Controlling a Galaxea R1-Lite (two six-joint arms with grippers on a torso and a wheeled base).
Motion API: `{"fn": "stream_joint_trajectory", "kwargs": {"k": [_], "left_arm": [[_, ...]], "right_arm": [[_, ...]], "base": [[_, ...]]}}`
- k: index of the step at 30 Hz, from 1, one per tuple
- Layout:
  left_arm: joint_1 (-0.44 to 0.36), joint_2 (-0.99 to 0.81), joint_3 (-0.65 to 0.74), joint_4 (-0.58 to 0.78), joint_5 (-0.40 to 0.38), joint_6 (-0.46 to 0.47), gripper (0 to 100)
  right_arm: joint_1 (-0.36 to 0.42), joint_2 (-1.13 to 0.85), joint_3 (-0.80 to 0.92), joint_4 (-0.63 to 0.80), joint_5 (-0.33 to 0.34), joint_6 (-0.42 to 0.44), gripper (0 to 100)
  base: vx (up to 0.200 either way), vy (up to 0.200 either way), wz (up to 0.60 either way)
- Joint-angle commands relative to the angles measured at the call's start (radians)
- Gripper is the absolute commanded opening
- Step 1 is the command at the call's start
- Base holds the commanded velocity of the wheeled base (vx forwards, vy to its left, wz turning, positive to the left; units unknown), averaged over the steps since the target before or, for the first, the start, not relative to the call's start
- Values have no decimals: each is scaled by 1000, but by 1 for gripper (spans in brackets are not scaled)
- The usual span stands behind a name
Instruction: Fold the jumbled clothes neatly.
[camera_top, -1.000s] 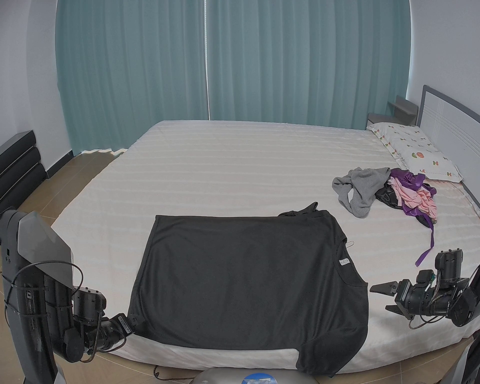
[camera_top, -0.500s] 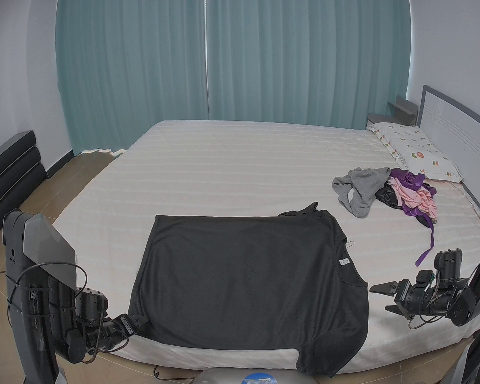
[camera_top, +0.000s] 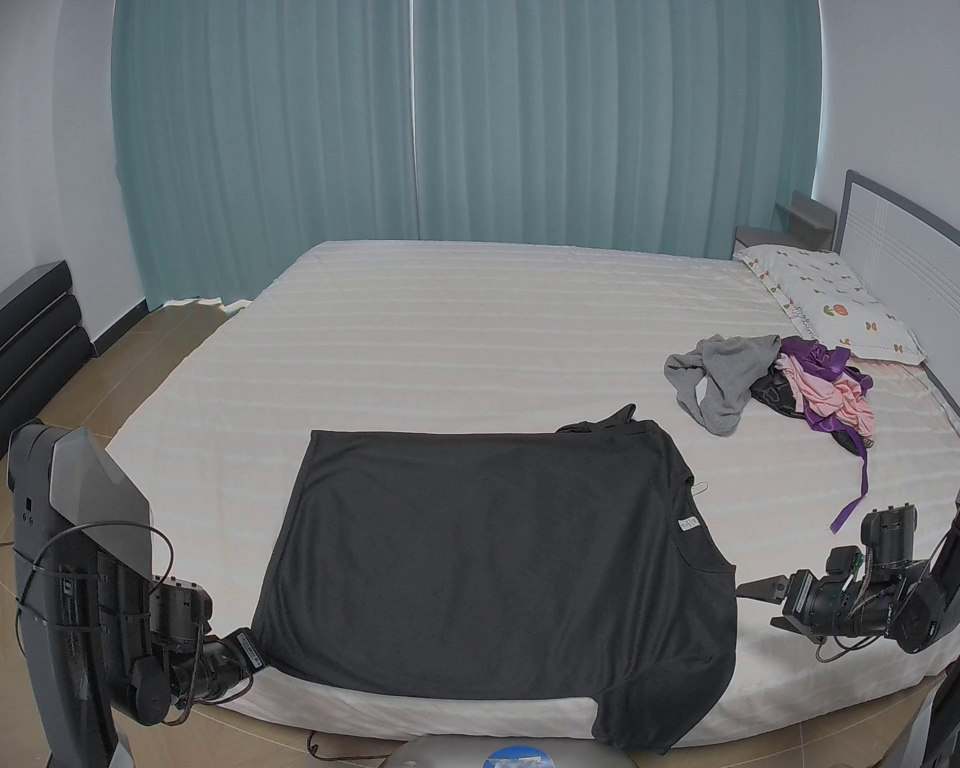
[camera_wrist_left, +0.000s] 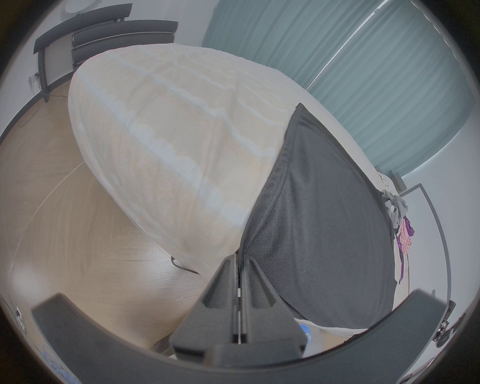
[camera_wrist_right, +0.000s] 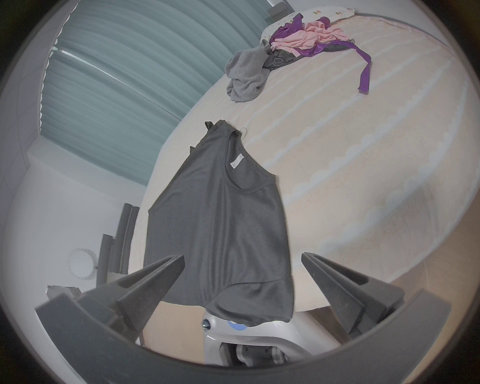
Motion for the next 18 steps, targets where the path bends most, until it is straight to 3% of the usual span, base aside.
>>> {"fn": "stream_joint_trajectory", "kwargs": {"k": [1, 7, 15, 18], "left_arm": [[22, -17, 18, 32, 2, 3, 0], [22, -98, 18, 105, -1, 0, 0], [38, -130, 18, 133, -2, 8, 0], [36, -135, 18, 154, -11, 6, 0]], "right_arm": [[3, 75, -3, 0, -27, -32, 100], [18, 197, 5, -106, -53, -67, 100], [69, 368, -3, -387, -145, -58, 100], [78, 392, -24, -402, -148, -58, 100]], "base": [[0, 0, 0], [0, 0, 0], [0, 0, 0], [0, 0, 0]]}}
